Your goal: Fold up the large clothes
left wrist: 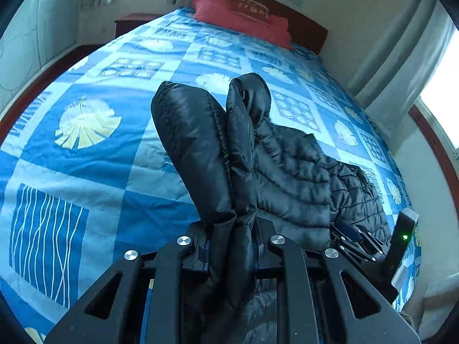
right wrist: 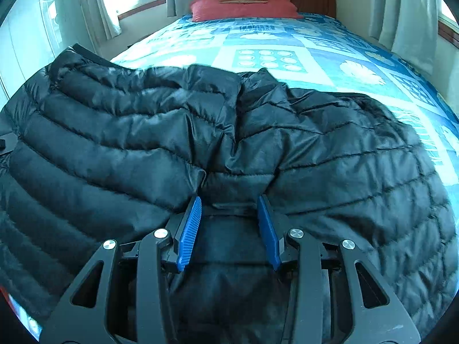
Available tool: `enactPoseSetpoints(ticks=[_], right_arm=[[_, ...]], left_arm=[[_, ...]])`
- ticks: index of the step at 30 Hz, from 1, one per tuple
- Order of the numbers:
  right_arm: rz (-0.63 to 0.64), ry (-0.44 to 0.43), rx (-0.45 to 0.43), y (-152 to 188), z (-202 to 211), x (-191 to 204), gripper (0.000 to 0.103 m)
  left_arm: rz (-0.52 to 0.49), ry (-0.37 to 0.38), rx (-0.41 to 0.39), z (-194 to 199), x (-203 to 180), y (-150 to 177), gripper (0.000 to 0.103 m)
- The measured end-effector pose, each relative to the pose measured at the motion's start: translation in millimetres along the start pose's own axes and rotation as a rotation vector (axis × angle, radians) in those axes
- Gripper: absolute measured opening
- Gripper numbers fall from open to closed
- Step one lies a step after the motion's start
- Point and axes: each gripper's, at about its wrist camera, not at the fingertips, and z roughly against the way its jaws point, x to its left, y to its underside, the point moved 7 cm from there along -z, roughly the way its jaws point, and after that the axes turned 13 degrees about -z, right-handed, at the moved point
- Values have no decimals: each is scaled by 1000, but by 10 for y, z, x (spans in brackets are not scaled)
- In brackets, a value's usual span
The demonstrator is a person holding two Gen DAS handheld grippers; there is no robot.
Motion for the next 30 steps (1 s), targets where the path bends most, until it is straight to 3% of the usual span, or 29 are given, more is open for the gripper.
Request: enactPoseSetpoints(ticks=[2,5,12,22,30], right_arm=[[-3,2,-16,-26,189,-69,41],[-18,-4,-46,-48,425,-189,52],[-77,-10,-96,-32,871,-678,53],[-217,33,-146,-16,1187,-1581,53],[-291,56,-149,57,1281,-1994,53]], left_arm=[[-22,-18,-7,39,-140,-42,20],[-49,-30,-18,78,-380,-80,20],[-126,-45,-37,44,-1059,-159,20],[-240,-67,14,-441,-2171,-121,20],[-306,-108,44,-895,-2649,114,20]])
